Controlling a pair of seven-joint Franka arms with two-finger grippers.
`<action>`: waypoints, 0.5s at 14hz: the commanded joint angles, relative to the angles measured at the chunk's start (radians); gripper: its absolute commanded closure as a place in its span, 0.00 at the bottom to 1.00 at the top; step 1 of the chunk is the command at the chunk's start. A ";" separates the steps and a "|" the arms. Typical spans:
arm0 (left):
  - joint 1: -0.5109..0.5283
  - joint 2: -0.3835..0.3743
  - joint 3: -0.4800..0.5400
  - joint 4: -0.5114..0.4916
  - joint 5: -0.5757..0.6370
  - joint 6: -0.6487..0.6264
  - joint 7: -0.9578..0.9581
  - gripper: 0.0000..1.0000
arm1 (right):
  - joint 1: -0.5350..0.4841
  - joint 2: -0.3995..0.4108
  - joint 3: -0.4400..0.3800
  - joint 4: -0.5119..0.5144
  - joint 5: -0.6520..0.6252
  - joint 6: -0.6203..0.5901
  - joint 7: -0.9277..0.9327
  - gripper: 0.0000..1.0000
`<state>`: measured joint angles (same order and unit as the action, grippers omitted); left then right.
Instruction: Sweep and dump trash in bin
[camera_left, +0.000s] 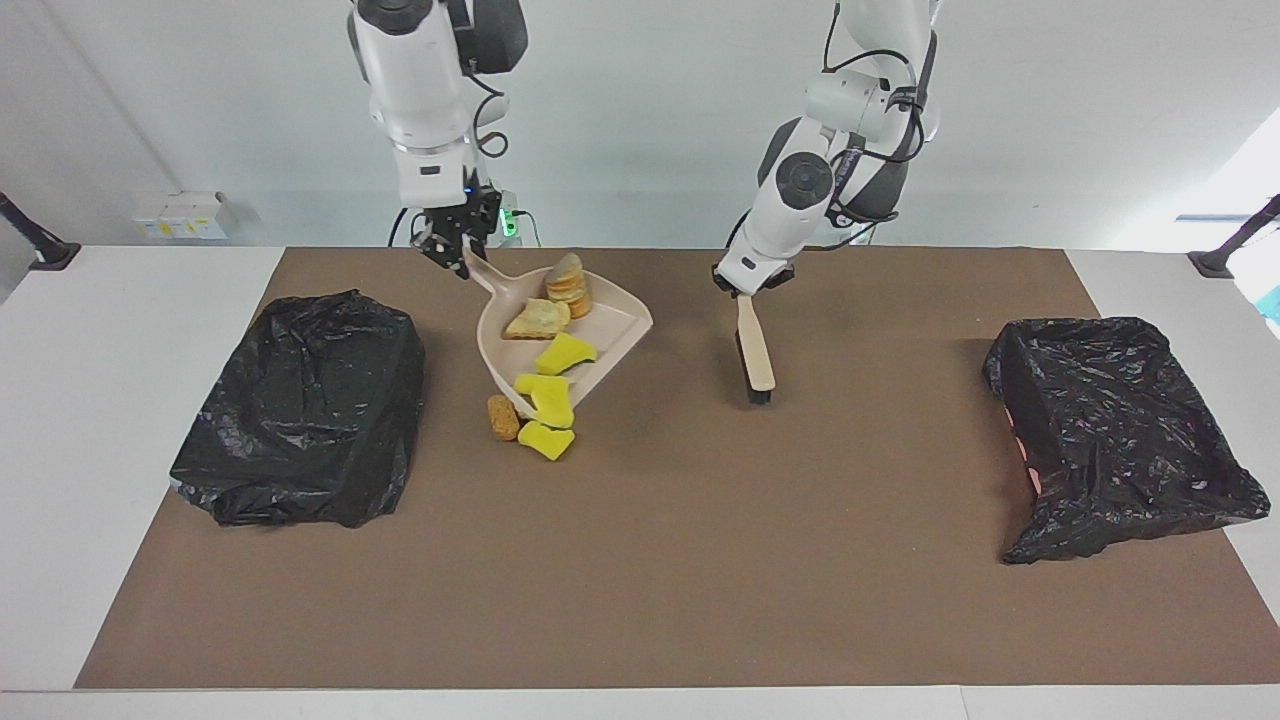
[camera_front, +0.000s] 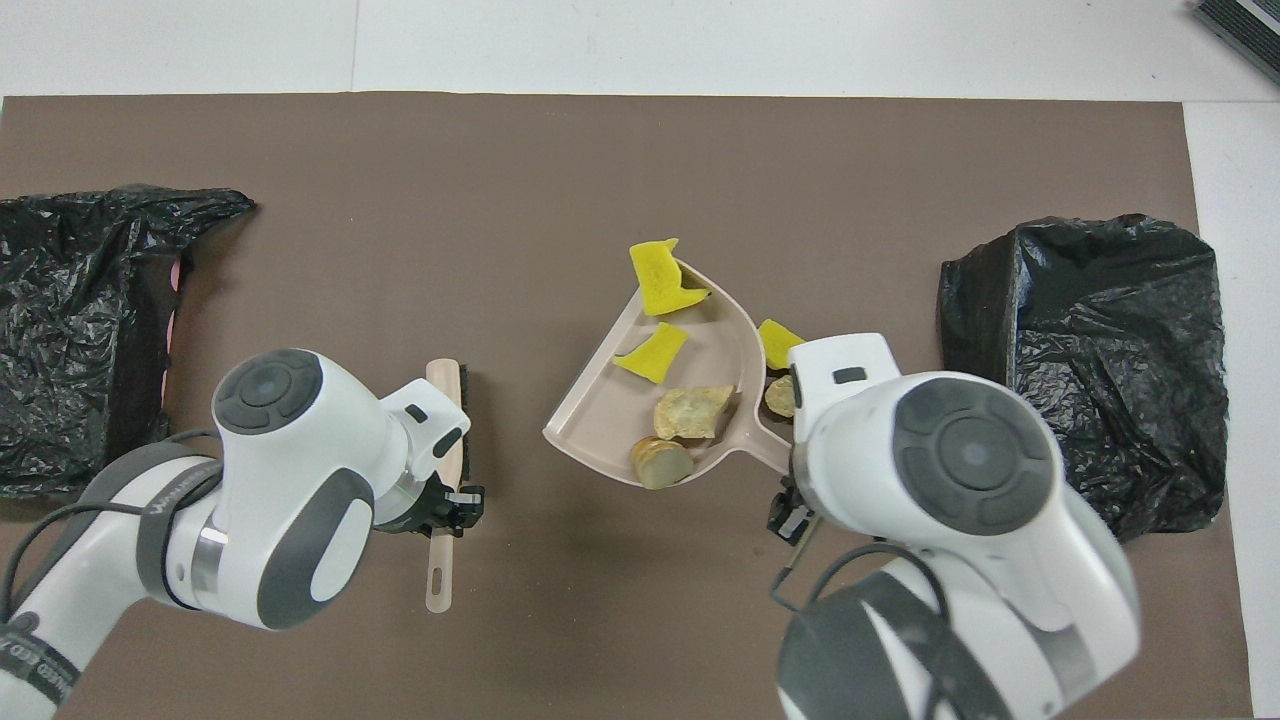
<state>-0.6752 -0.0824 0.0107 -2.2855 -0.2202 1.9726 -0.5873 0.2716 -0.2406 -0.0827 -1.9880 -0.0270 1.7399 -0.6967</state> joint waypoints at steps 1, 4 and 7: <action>-0.125 -0.063 0.014 -0.083 0.015 0.089 -0.146 1.00 | -0.150 0.001 -0.024 0.034 -0.004 -0.039 -0.185 1.00; -0.198 -0.054 0.014 -0.164 0.012 0.214 -0.201 1.00 | -0.247 0.001 -0.119 0.034 -0.013 -0.045 -0.367 1.00; -0.182 -0.036 0.015 -0.149 0.012 0.215 -0.177 0.09 | -0.324 0.007 -0.129 0.034 -0.163 0.036 -0.434 1.00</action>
<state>-0.8583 -0.1025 0.0089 -2.4190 -0.2201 2.1671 -0.7678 -0.0204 -0.2407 -0.2241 -1.9661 -0.1011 1.7320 -1.0992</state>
